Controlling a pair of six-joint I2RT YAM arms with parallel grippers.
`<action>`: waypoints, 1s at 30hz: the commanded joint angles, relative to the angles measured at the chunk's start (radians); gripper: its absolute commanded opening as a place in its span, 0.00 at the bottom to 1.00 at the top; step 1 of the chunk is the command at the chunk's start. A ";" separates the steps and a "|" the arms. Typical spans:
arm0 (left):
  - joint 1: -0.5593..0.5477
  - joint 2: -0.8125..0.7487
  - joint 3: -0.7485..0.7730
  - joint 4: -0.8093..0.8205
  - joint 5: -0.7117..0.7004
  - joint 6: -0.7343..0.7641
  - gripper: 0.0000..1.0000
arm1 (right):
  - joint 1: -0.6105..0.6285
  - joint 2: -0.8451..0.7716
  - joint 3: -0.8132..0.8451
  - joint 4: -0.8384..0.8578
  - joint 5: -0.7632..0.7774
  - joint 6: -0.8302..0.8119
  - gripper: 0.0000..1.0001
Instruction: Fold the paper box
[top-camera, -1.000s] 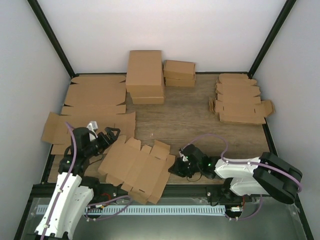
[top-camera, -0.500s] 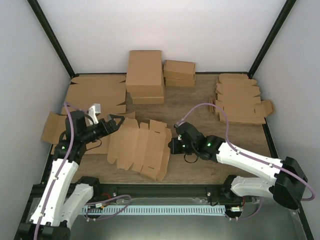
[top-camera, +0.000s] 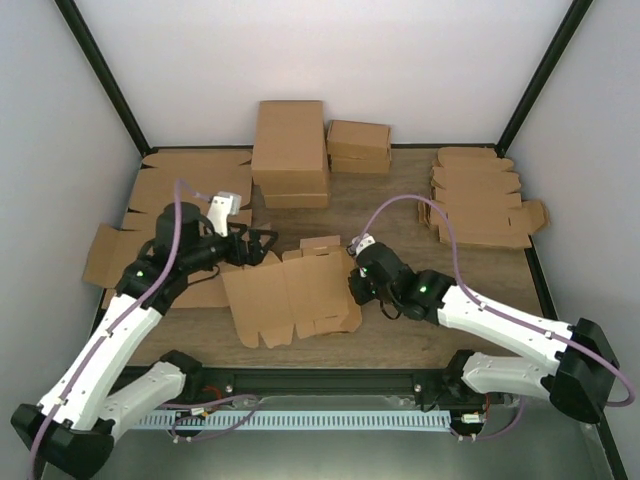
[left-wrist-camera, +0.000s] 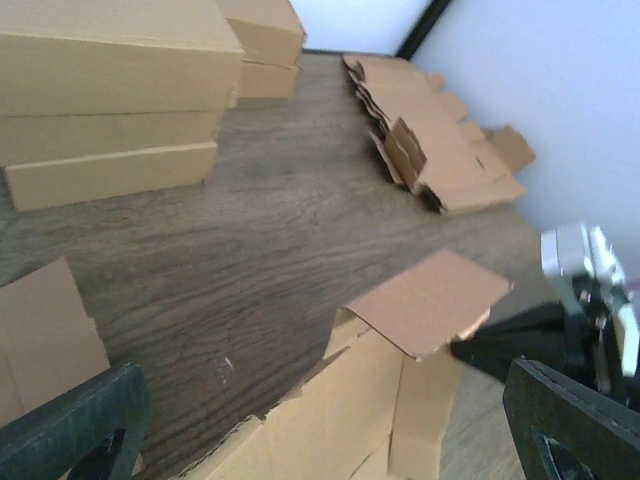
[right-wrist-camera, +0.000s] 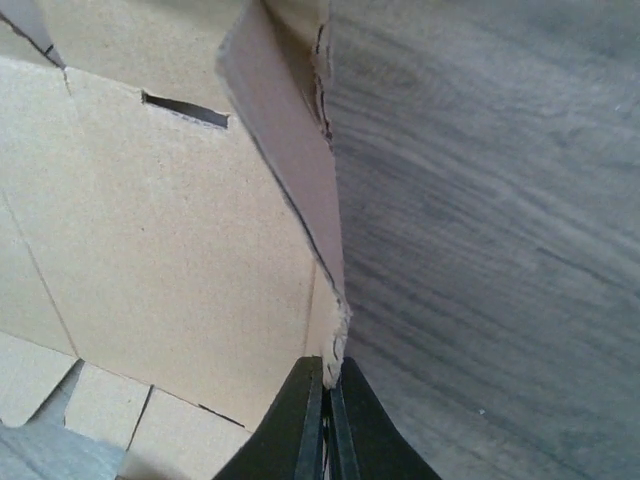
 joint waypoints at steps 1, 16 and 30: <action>-0.139 -0.001 -0.001 0.031 -0.172 0.150 1.00 | -0.004 -0.054 0.000 0.057 0.096 -0.129 0.01; -0.301 -0.080 -0.041 0.036 -0.601 0.262 1.00 | -0.004 -0.173 -0.102 0.217 0.150 -0.172 0.02; -0.294 -0.031 -0.043 -0.063 -0.550 0.352 1.00 | -0.005 -0.221 -0.139 0.241 0.060 -0.214 0.03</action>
